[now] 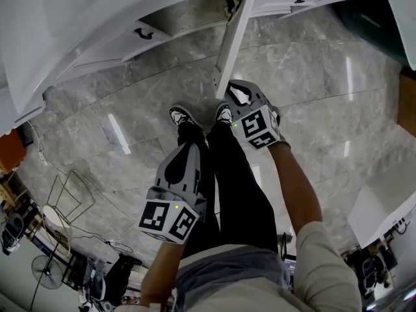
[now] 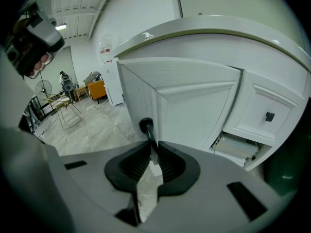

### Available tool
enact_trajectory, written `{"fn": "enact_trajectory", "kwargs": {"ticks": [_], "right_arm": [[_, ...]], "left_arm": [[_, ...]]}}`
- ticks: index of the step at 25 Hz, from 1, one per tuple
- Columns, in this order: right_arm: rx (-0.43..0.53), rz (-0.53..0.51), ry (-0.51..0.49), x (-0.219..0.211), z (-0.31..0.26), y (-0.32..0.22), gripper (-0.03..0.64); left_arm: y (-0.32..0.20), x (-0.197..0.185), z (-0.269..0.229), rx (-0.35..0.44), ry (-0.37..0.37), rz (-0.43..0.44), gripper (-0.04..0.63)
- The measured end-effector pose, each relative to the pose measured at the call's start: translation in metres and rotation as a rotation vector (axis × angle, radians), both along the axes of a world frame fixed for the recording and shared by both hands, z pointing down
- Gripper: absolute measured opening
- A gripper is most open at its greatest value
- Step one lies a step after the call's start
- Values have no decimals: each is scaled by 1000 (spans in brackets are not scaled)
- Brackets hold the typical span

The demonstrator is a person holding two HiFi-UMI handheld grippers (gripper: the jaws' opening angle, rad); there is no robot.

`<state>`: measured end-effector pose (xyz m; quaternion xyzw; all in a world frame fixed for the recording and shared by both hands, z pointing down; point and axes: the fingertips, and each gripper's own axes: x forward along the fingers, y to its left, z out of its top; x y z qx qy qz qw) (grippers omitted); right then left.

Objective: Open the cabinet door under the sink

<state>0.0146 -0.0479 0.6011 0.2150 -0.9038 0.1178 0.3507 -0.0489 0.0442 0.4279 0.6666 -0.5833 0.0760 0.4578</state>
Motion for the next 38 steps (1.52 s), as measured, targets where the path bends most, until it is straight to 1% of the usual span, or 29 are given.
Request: {"fn": "enact_trajectory", "kwargs": {"ticks": [10,12,16,23,30,35,38], "right_arm": [[-5,6,57,52,3,-3,54],[-4,26,66,65,4,-5,53],[-21,102,65,93,6,-14,51],[-26,148,85,123,8,-24,44],[-24,145,106,134,8,-28,43],[-29,170,103,150,6,-36,41],[-36,147,106,154,6,-40,43]], "left_arm": [[-12,31,-5,14,5,78,2],[-13,36,-5,14,7,89,0],[-16,45,-5,20,11,112,2],[-19,58,-4,15,17,143,2],[-22,58,-2,11,13,157,1],[-28,53,-6,9,6,169,1],[-31,48,-9,11,0,171,2]]}}
